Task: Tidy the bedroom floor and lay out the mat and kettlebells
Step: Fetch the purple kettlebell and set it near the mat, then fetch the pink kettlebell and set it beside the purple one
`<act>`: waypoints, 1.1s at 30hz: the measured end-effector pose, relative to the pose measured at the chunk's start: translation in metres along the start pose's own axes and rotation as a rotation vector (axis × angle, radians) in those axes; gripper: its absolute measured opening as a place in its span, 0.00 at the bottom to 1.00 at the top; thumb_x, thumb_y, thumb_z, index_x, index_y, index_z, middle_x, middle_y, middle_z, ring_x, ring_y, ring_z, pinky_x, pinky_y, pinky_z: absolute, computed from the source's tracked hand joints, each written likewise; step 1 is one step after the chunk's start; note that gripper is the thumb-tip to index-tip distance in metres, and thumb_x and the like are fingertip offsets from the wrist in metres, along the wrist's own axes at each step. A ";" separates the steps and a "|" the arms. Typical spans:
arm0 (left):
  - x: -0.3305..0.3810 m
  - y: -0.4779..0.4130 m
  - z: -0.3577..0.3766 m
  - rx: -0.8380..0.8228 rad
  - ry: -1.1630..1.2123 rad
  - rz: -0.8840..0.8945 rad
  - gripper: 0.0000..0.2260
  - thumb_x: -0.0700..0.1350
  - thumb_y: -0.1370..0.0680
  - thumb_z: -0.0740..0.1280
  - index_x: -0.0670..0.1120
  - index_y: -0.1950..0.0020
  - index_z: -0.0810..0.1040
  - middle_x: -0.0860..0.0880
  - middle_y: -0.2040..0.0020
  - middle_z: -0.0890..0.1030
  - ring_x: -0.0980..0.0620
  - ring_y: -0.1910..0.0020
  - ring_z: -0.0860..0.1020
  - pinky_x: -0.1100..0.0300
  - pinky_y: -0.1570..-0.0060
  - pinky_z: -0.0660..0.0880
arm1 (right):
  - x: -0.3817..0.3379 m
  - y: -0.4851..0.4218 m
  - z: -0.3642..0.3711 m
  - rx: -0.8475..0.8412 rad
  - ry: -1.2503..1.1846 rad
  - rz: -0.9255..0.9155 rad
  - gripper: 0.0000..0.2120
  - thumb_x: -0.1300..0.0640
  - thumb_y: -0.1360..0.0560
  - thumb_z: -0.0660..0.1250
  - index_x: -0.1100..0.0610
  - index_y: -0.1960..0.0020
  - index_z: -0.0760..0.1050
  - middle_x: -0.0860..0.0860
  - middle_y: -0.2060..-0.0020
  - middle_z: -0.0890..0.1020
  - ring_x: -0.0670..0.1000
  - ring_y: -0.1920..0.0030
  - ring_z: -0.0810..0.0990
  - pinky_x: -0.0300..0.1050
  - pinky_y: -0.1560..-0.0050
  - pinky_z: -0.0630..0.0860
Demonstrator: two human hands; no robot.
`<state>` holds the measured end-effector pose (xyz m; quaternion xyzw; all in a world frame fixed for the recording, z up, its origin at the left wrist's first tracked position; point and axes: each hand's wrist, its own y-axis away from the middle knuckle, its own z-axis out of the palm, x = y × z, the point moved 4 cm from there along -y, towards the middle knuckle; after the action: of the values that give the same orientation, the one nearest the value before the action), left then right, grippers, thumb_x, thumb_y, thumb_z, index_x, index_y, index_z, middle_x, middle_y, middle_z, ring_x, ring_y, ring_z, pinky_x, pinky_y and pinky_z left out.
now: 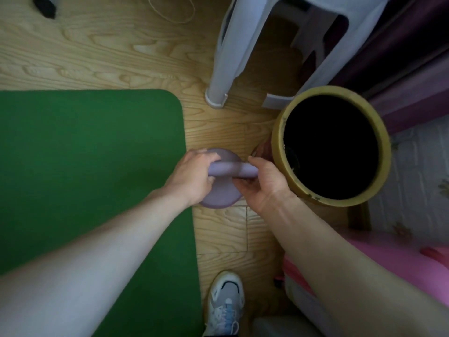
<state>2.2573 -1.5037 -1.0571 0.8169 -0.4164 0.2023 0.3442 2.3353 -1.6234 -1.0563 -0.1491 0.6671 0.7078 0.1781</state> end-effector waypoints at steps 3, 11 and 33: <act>-0.001 0.012 -0.023 0.077 0.068 -0.068 0.20 0.43 0.24 0.70 0.47 0.33 0.76 0.46 0.36 0.79 0.44 0.35 0.74 0.56 0.34 0.67 | -0.002 0.026 0.000 -0.020 -0.009 0.032 0.18 0.60 0.22 0.66 0.61 0.33 0.73 0.60 0.48 0.80 0.56 0.55 0.82 0.48 0.62 0.83; 0.039 0.118 -0.184 0.224 0.375 0.026 0.16 0.54 0.21 0.64 0.49 0.37 0.79 0.54 0.41 0.81 0.56 0.42 0.78 0.58 0.40 0.74 | -0.029 0.200 0.062 -0.229 0.166 -0.182 0.05 0.52 0.19 0.62 0.50 0.43 0.74 0.60 0.42 0.81 0.56 0.43 0.82 0.58 0.40 0.77; 0.153 0.659 -0.632 0.298 0.731 0.462 0.25 0.64 0.23 0.55 0.50 0.41 0.80 0.54 0.44 0.83 0.56 0.44 0.80 0.45 0.41 0.77 | 0.099 0.936 0.097 -0.315 0.231 -1.067 0.19 0.43 0.23 0.58 0.47 0.36 0.76 0.54 0.42 0.82 0.51 0.39 0.80 0.51 0.38 0.77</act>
<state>1.7768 -1.3992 -0.2724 0.6182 -0.4050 0.6065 0.2933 1.8276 -1.5651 -0.2605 -0.5666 0.4008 0.5901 0.4125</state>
